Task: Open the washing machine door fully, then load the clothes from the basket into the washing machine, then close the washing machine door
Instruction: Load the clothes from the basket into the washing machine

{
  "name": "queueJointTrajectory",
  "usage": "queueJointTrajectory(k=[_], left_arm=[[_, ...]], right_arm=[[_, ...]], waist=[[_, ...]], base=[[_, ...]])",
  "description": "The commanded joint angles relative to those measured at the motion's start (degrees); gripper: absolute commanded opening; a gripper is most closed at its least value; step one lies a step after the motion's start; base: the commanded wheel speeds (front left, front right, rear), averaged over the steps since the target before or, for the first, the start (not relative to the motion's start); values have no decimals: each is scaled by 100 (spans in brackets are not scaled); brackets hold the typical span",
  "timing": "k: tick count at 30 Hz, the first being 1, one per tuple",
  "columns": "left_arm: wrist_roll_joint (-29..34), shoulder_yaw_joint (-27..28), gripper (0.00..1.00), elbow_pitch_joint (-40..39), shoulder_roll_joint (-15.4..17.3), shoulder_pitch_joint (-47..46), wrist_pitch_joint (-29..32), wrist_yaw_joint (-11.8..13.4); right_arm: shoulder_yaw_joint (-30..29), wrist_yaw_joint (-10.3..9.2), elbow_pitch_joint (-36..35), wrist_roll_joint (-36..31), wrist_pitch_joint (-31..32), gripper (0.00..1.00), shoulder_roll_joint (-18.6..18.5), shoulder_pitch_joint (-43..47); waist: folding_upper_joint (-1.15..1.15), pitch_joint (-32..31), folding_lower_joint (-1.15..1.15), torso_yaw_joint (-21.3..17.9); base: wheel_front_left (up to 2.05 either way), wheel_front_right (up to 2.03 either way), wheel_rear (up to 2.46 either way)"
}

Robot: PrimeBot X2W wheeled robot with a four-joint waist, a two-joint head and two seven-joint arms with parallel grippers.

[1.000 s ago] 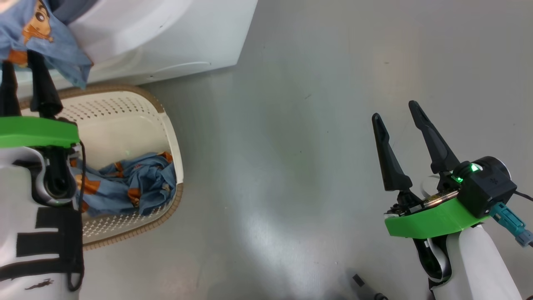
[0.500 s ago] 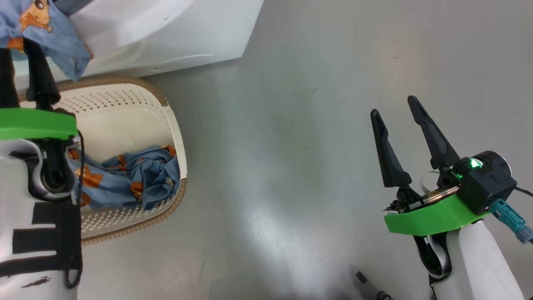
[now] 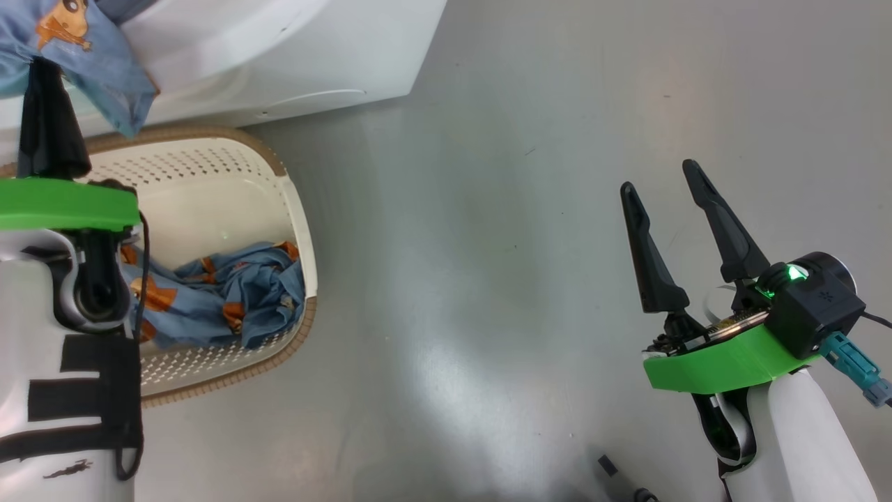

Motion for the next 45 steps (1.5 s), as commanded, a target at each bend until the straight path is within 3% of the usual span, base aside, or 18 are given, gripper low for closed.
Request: queueJointTrajectory(k=[1,11,22,39,45], left_arm=[[55,145,0,-254,216,5,-38,-8],[168,37,0,-763,96,423,-38,-9],[568,146,0,-1054,213,190,-38,-9],[1619,206,0,837,713,-1793,-38,167],[1989,174,0,1484,980,-2577,-38,371]], right_arm=[[120,16,-118,17,-27,100,-5,42],[131,16,-73,39,-27,100,13,65],[261,16,-13,87,-27,100,26,82],[559,16,115,234,-27,100,86,295],[642,16,98,250,-27,100,95,351]], waist=[[0,-22,0,29],[0,-149,0,182],[0,-262,0,128],[0,-253,0,-469],[0,-67,0,-672]], base=[[0,0,0],[0,0,0],[0,0,0],[0,0,0],[0,0,0]])
